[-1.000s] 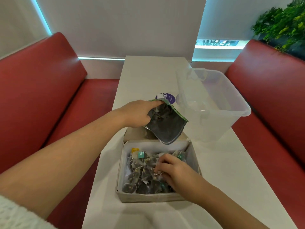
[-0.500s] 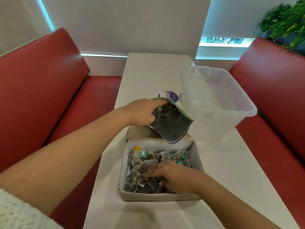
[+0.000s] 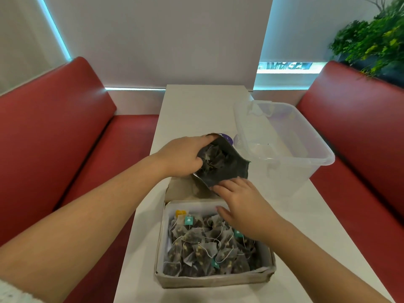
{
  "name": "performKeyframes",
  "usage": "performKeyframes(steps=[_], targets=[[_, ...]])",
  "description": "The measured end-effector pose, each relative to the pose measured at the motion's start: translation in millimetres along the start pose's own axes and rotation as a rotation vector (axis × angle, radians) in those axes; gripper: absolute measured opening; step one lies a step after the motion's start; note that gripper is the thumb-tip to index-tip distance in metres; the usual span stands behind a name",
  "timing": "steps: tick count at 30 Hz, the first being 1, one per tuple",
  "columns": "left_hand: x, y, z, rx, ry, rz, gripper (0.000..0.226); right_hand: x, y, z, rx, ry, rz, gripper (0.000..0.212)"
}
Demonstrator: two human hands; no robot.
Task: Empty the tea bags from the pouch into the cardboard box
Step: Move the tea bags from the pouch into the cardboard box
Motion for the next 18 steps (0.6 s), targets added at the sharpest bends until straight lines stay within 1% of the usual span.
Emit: performKeyframes(steps=[1, 3, 4, 5, 6, 7, 9, 11, 12, 15, 18], targets=[[1, 0, 1, -0.007, 0.009, -0.027, 0.069, 0, -1, 1, -0.012, -0.003, -0.058, 0.038], [3, 1, 4, -0.009, 0.027, -0.082, 0.07, 4, 0, 3, -0.127, -0.084, -0.275, 0.031], [5, 2, 5, -0.001, 0.036, -0.103, 0.071, 8, 1, 3, -0.225, -0.182, -0.386, 0.032], [7, 2, 6, 0.009, 0.042, -0.121, 0.071, 12, -2, 1, -0.367, -0.314, -0.461, 0.036], [10, 2, 7, 0.018, 0.045, -0.137, 0.072, 15, -6, -1, -0.548, -0.459, -0.492, 0.043], [12, 1, 7, 0.024, 0.049, -0.154, 0.072, 15, -11, -2, -0.734, -0.597, -0.464, 0.05], [18, 0, 6, 0.023, 0.059, -0.198, 0.073, 9, -19, -3, -1.076, -0.794, -0.324, 0.062], [24, -2, 3, 0.006, 0.078, -0.255, 0.075, 0, -26, -2, -1.39, -0.873, -0.219, 0.065], [27, -3, 2, 0.002, 0.084, -0.279, 0.075, -5, -29, -1, -1.483, -0.87, -0.197, 0.062], [35, -5, -1, -0.008, 0.086, -0.309, 0.076, -16, -39, 1, -1.607, -0.801, -0.191, 0.058], [39, -3, 0, -0.016, 0.085, -0.334, 0.077, -21, -43, -1, -1.638, -0.757, -0.235, 0.059]])
Point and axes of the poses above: each hand's wrist, its own x-axis away from the middle knuckle, its own y-axis out of the back of the hand, z = x × y, the point moved 3 cm from there along -x, towards the middle knuckle, and after that the axes turned 6 degrees about y, right-handed, at the moved point
